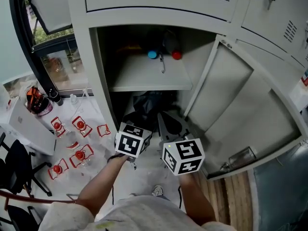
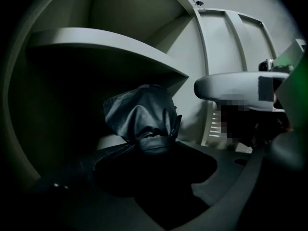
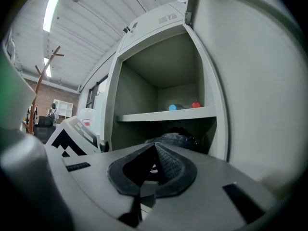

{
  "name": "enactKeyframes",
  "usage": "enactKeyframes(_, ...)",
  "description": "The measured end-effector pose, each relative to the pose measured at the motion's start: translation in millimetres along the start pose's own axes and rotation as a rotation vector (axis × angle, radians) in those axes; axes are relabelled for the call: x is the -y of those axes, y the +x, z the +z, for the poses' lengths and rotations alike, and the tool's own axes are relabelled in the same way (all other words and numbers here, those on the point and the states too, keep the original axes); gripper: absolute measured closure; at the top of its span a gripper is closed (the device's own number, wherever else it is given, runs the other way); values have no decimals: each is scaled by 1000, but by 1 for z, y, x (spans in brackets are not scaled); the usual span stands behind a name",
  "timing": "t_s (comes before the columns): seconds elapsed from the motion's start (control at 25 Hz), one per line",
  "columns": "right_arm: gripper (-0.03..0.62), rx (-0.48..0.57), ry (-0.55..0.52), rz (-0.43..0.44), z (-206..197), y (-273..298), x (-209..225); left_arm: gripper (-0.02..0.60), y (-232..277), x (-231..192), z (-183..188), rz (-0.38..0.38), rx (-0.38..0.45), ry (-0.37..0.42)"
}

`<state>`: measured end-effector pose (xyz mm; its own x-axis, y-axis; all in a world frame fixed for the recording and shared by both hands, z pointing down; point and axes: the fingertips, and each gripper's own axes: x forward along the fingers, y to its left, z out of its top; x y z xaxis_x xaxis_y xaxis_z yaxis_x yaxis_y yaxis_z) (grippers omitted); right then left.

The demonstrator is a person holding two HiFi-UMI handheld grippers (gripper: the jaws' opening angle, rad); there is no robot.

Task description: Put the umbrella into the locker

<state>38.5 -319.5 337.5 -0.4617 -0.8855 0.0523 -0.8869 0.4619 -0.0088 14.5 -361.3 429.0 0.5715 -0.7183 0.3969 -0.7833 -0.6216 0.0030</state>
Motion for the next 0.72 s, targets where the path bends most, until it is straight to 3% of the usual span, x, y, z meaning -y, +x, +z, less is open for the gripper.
enactKeyframes(0.24,591,0,16,11,-3,5,10,324,12,-3,15,-1,-12,26)
enactKeyframes(0.72,591,8,51,18,-7,5,23,324,36,-9,31,24,-54,186)
